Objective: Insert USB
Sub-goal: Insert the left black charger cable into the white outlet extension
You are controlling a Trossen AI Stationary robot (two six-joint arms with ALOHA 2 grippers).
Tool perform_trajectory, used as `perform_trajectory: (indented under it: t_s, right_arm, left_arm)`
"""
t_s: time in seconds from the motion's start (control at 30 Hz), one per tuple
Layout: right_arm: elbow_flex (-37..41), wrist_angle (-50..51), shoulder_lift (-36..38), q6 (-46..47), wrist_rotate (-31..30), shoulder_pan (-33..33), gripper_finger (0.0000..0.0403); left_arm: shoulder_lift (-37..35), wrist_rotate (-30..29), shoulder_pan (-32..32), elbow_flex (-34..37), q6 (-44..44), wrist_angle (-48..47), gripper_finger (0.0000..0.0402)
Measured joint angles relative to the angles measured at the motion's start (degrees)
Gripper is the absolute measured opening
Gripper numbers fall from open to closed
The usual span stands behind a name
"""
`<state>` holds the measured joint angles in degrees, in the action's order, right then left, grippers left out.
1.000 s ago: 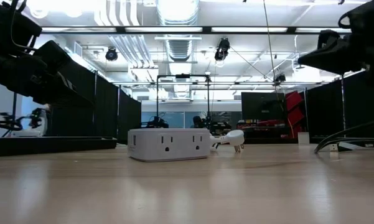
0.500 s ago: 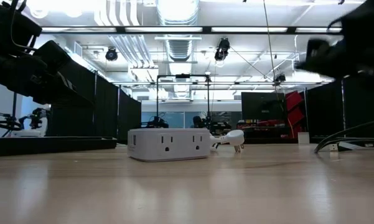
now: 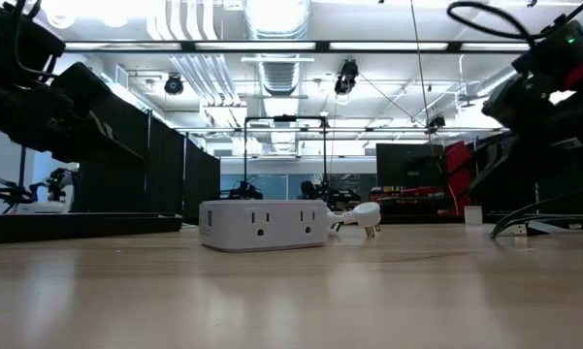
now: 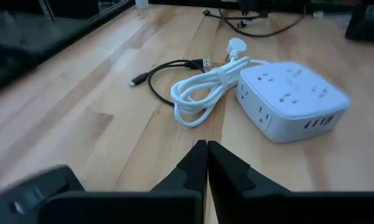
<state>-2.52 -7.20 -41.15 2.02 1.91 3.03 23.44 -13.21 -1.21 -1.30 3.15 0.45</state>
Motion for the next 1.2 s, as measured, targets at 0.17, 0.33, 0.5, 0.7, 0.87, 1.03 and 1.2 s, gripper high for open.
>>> perform_trajectory:
  t_s: [0.17, 0.33, 0.5, 0.7, 0.87, 1.03, 1.2]
  right_arm:
    - [0.0, -3.44, -2.42, 1.21, -0.68, 0.0, 0.0]
    - [-2.01, -13.09, -6.26, -3.33, -3.49, 0.0, 0.0]
    - [-9.78, -13.28, -15.53, -1.56, -10.54, 0.02, 0.0]
    - [-20.37, -13.26, -30.84, 0.91, -11.06, 0.1, 0.0]
    - [-29.17, -13.27, -42.63, 5.23, -12.46, 2.28, 0.0]
    - [-36.3, -12.68, -51.73, 13.03, -9.55, 5.25, 0.0]
    - [-43.25, -5.88, -57.03, 19.21, -4.5, 6.91, 0.0033]
  left_arm:
    - [0.0, -1.16, 0.08, 0.03, -15.24, 0.56, 0.0]
    - [0.0, -1.27, 0.09, 0.06, -17.31, 3.15, 0.0]
    - [0.0, -2.23, 0.11, 0.06, -14.62, 10.38, 0.0]
    - [-0.02, -2.14, 0.11, 0.06, -5.45, 17.47, 0.0]
    - [0.0, -3.41, 0.19, 0.06, -9.89, 19.08, 0.0]
    - [0.0, -3.43, 0.19, 0.06, -9.91, 19.39, 0.0]
    - [0.0, -3.43, 0.19, 0.06, -7.46, 18.04, 0.0013]
